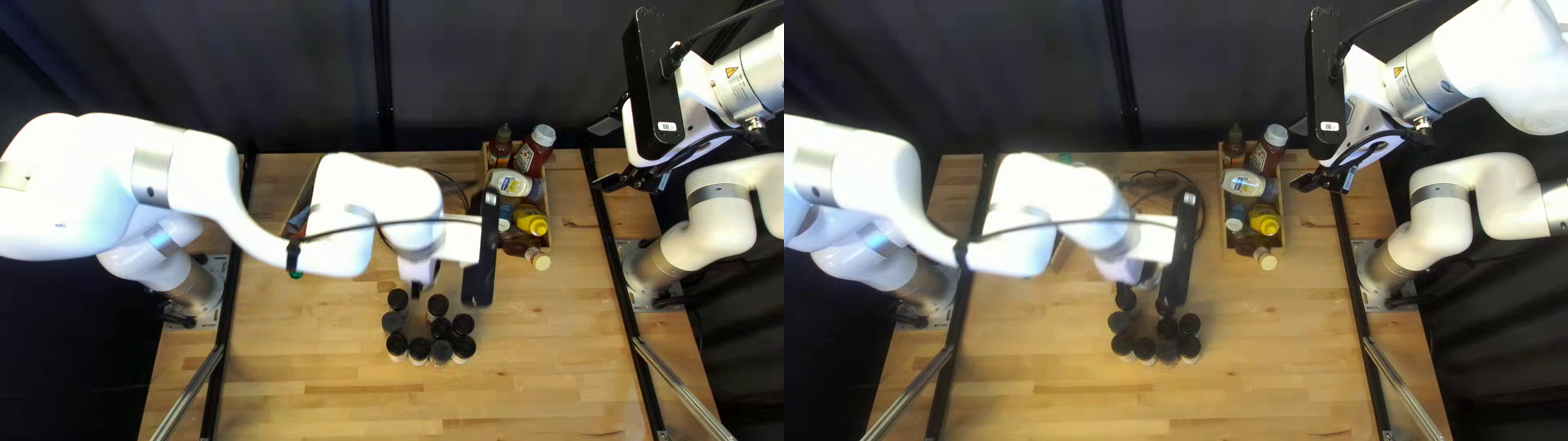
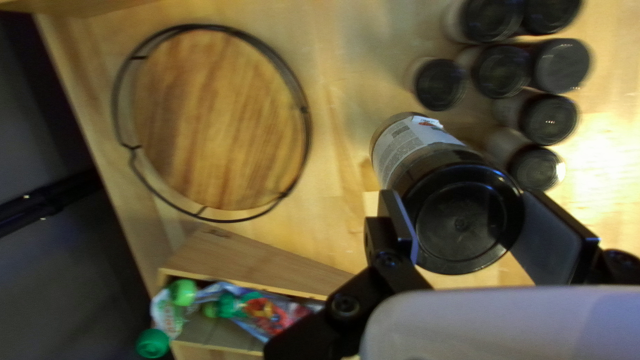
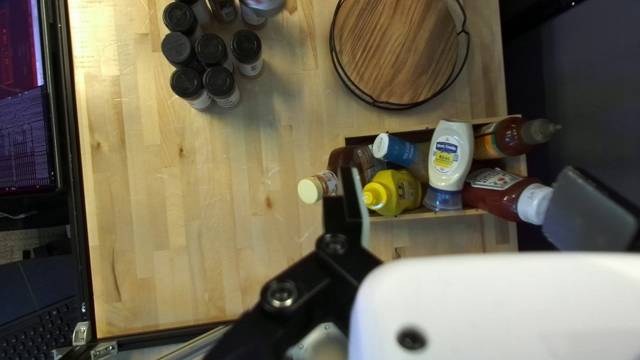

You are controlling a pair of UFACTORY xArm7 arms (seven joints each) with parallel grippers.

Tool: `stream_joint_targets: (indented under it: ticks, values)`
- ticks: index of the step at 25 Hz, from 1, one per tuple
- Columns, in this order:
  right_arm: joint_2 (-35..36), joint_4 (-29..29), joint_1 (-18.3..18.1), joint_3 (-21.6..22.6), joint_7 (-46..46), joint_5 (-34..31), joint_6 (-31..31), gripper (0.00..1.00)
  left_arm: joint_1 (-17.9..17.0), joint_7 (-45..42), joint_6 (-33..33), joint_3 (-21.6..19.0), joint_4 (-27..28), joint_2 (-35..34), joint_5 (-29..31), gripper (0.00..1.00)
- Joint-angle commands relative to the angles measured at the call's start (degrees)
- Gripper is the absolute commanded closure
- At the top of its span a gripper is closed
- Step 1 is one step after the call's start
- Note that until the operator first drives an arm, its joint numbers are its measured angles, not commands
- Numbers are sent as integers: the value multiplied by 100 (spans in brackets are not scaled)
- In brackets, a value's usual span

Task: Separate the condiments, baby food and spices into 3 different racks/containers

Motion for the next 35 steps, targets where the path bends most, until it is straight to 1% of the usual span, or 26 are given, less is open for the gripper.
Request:
stream_joint_targets:
  ticks: [1, 2, 3, 4, 9, 14, 19, 24, 27, 31, 35]
  values:
    - [0, 0, 0, 0, 0, 0, 0, 0, 450, 460, -689, 284, -498, 26, -124, 96]
    - [0, 0, 0, 0, 0, 0, 0, 0, 503, 502, -773, 313, -545, 52, -154, 97]
    - [0, 0, 0, 0, 0, 0, 0, 0, 650, 640, -963, 369, -637, 134, -266, 97]
    - [0, 0, 0, 0, 0, 0, 0, 0, 777, 761, -1097, 392, -681, 229, -385, 100]
    - [0, 0, 0, 0, 0, 0, 0, 0, 1376, 1222, -1577, 400, -761, 756, -947, 100]
    - [0, 0, 0, 0, 0, 0, 0, 0, 1736, 1387, -1857, 395, -886, 1011, -1289, 100]
    - [0, 0, 0, 0, 0, 0, 0, 0, 1898, 1478, -1968, 336, -934, 1113, -1541, 100]
    - [0, 0, 0, 0, 0, 0, 0, 0, 1952, 1569, -2068, 243, -1009, 1139, -1733, 100]
    - [0, 0, 0, 0, 0, 0, 0, 0, 2004, 1641, -2030, 192, -982, 1162, -1833, 100]
    - [0, 0, 0, 0, 0, 0, 0, 0, 2160, 1807, -1950, 77, -889, 1286, -2064, 100]
    - [0, 0, 0, 0, 0, 0, 0, 0, 2226, 1892, -1989, 25, -927, 1331, -2180, 100]
